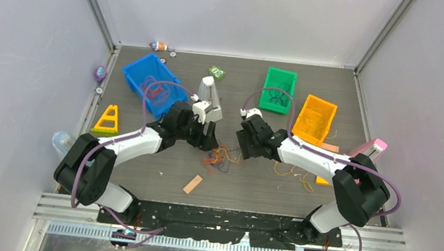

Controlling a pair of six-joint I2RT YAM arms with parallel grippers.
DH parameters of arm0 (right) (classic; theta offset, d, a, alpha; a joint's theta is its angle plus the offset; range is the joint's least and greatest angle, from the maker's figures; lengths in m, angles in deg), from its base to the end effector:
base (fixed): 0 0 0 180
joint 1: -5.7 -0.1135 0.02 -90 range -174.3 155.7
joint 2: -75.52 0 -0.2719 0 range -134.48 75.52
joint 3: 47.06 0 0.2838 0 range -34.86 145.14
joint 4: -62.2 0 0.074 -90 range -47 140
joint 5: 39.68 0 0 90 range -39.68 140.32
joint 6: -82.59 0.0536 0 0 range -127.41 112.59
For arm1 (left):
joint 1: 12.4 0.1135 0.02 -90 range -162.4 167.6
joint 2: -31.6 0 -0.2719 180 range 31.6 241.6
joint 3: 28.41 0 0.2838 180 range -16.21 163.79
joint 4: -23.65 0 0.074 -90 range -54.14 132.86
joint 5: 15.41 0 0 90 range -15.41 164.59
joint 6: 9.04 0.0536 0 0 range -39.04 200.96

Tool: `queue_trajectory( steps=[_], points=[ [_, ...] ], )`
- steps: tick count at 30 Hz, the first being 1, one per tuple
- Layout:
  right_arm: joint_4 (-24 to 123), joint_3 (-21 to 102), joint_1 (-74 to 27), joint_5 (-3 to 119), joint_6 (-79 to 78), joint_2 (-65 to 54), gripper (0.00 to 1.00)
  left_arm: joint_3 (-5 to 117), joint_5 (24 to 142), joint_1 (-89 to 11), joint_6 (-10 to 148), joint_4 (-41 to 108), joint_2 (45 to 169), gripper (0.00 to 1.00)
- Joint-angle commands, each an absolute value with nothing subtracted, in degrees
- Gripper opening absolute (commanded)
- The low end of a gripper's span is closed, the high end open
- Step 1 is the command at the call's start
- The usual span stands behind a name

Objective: Untangle the cables

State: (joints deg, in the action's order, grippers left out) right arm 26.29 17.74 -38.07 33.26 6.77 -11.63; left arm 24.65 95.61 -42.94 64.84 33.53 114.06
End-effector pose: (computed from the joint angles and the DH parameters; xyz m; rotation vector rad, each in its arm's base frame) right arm 0.2527 0.2203 0.1706 -0.5392 2.4618 0.0164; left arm 0.2724 -0.1830 0.1652 0.4965 2.2894 -0.8356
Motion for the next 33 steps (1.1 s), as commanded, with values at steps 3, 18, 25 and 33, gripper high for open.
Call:
queue_trajectory(
  steps=[3, 18, 25, 33],
  points=[
    [27.8, 19.13, -38.07, 37.48, 2.7, -12.23, 0.36, 25.96, 96.99, -43.15, 64.97, 31.72, 114.8, 0.72],
    [25.45, 16.66, -37.94, 40.54, 4.35, 0.19, 0.05, 28.64, 99.97, -43.15, 64.85, 33.56, 119.28, 0.71],
    [24.85, 16.02, -36.62, 37.52, 6.4, 5.13, 0.05, 30.78, 104.43, -43.09, 63.95, 35.0, 123.75, 0.55],
    [24.03, 13.83, -31.28, 30.56, 12.05, 11.18, 0.05, 33.35, 109.97, -42.64, 63.84, 35.73, 127.04, 0.0]
  ],
)
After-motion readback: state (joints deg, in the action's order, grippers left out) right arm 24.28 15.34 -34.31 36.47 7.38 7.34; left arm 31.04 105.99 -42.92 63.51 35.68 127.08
